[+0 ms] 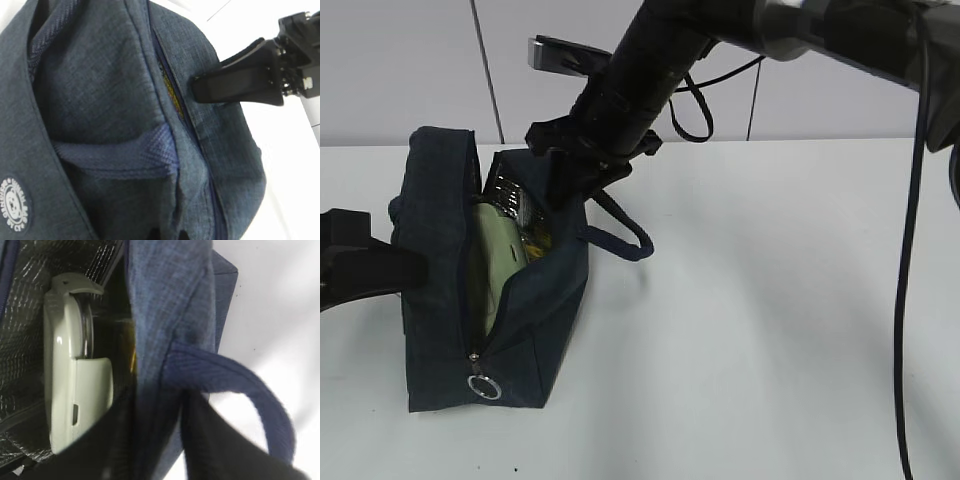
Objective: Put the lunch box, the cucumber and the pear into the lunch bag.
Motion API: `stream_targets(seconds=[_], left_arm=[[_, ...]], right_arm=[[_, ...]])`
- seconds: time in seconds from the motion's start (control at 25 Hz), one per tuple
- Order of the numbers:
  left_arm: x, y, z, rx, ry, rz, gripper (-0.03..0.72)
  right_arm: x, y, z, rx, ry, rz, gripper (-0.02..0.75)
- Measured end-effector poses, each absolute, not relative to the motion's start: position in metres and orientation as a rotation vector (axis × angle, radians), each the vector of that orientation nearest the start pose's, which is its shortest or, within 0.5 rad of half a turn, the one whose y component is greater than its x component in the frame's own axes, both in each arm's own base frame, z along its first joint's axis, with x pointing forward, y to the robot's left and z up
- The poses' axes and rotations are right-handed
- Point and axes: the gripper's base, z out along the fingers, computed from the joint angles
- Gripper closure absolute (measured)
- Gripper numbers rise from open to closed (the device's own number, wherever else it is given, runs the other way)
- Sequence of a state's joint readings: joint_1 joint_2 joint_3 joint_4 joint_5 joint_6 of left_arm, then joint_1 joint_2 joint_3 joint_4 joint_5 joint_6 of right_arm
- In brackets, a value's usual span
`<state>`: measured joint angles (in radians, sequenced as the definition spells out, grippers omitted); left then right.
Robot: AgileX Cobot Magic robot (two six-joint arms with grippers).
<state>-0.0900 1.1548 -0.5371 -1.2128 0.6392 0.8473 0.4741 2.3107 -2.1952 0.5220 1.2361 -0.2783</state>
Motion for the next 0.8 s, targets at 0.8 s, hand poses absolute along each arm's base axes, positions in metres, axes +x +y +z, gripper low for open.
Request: stream_targets(seconds=[0.8], left_arm=[[0.228,-0.115,0.238,0.187,2.377,-1.007,0.701]], right_arm=[[0.411,0.220,0.295,-0.854,2.639,0.323,0.732]])
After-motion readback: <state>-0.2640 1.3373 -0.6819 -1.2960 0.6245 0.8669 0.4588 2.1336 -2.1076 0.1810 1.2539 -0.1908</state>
